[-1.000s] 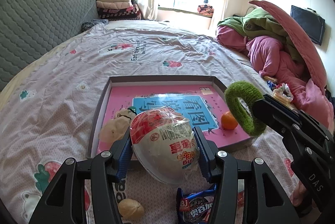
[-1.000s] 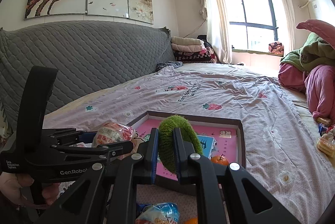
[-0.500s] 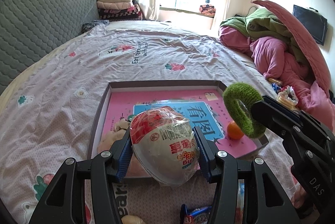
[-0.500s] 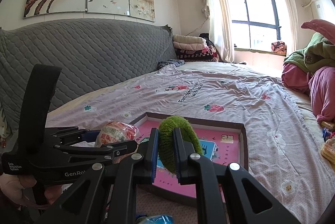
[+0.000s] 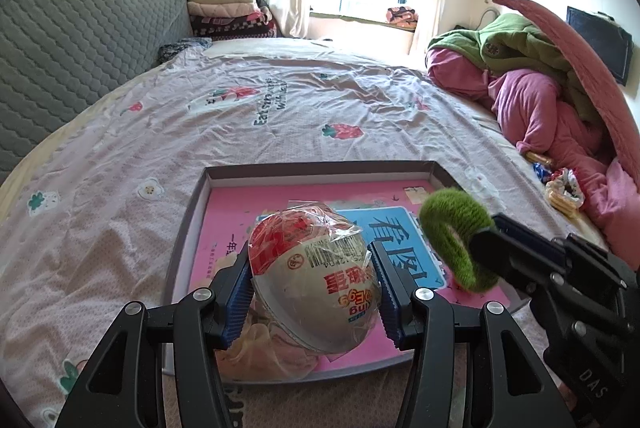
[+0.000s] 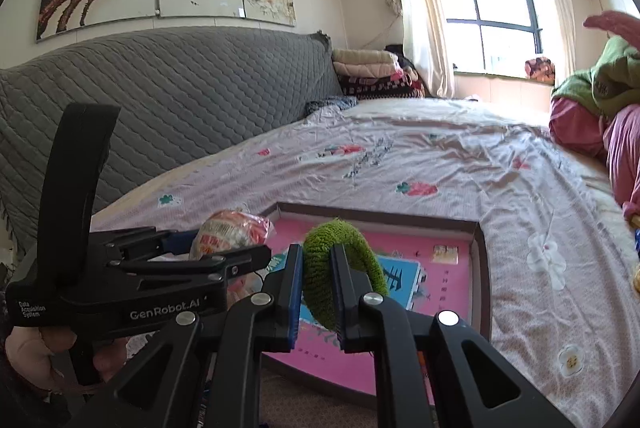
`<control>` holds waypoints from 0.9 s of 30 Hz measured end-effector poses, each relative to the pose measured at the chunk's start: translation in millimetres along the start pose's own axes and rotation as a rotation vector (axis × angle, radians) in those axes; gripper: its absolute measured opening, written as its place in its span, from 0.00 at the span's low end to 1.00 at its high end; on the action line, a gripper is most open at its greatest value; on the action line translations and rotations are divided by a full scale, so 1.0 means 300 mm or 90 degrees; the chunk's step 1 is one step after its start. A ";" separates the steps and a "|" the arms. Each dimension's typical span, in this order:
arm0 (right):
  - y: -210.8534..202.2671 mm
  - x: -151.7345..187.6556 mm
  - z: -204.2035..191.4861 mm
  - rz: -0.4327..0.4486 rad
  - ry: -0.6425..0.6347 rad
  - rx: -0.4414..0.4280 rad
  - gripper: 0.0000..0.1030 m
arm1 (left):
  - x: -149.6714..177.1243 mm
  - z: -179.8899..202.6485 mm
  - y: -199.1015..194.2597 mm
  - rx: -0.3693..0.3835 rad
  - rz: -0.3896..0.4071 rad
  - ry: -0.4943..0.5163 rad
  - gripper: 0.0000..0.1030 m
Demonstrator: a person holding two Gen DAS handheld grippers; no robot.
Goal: Organize objects
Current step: 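Carry the green ring with the right tool while the left tool carries the snack over the tray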
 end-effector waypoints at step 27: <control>0.068 0.059 0.107 -0.060 0.075 0.019 0.14 | 0.027 0.052 0.150 -0.002 -0.046 0.026 0.54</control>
Point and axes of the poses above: each gripper's, at about its wrist camera, not at the fingertips, and y roughly the way its jaws point, z to its right, x to its underside, the point moved 1 cm from there along y, roughly the way its jaws point, and after that the axes turned 3 degrees about -z, right-handed, at the moved point
